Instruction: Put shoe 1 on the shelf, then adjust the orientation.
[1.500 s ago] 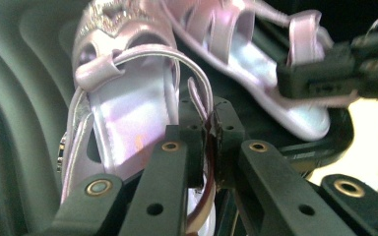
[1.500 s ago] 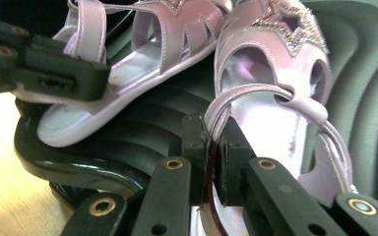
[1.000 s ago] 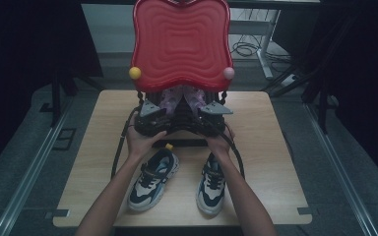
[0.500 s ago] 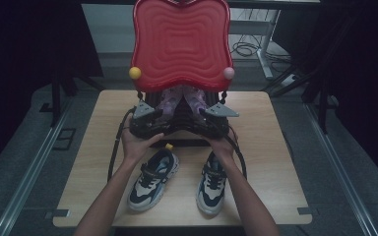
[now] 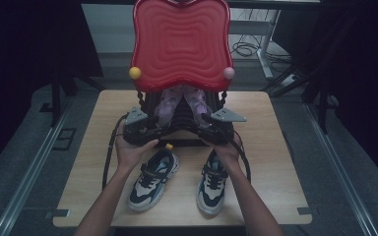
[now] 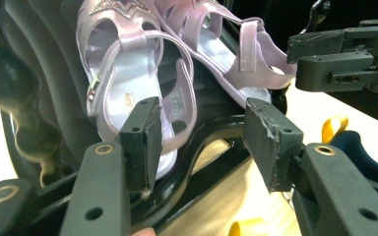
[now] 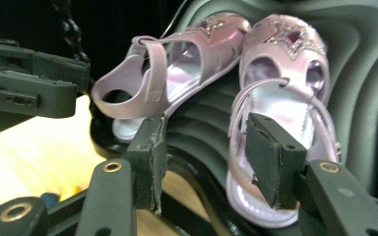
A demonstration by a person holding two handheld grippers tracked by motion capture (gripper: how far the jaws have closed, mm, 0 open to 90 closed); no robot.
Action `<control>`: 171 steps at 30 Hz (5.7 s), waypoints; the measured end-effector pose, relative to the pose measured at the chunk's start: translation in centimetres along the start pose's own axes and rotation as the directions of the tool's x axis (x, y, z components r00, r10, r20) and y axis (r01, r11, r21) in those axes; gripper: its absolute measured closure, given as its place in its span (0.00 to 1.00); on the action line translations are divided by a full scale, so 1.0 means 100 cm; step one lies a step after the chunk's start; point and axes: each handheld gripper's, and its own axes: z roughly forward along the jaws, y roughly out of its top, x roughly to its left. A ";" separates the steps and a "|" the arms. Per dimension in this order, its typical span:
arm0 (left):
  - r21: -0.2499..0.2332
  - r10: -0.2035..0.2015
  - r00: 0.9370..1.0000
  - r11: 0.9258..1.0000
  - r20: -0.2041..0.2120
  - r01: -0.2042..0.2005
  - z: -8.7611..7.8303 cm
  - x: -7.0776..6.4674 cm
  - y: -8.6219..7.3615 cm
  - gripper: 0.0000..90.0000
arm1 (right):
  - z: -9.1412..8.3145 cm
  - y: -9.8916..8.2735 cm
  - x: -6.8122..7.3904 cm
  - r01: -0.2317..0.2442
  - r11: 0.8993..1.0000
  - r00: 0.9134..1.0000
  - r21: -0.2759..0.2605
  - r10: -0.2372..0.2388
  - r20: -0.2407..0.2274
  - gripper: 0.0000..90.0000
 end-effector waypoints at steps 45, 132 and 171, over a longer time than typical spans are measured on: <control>0.065 -0.102 0.992 0.993 0.072 0.097 -0.085 -0.018 -0.074 0.58 | -0.088 -0.063 0.003 0.054 0.996 0.986 0.074 -0.041 -0.162 0.54; 0.461 -0.109 0.972 0.887 0.209 0.000 -0.050 -0.051 -0.123 1.00 | -0.120 -0.089 -0.018 -0.010 0.995 0.995 0.103 0.020 -0.099 0.53; 0.481 -0.214 0.969 0.867 0.127 0.128 -0.076 0.007 -0.131 1.00 | -0.118 -0.088 -0.016 -0.003 0.994 0.994 0.108 0.015 -0.107 0.53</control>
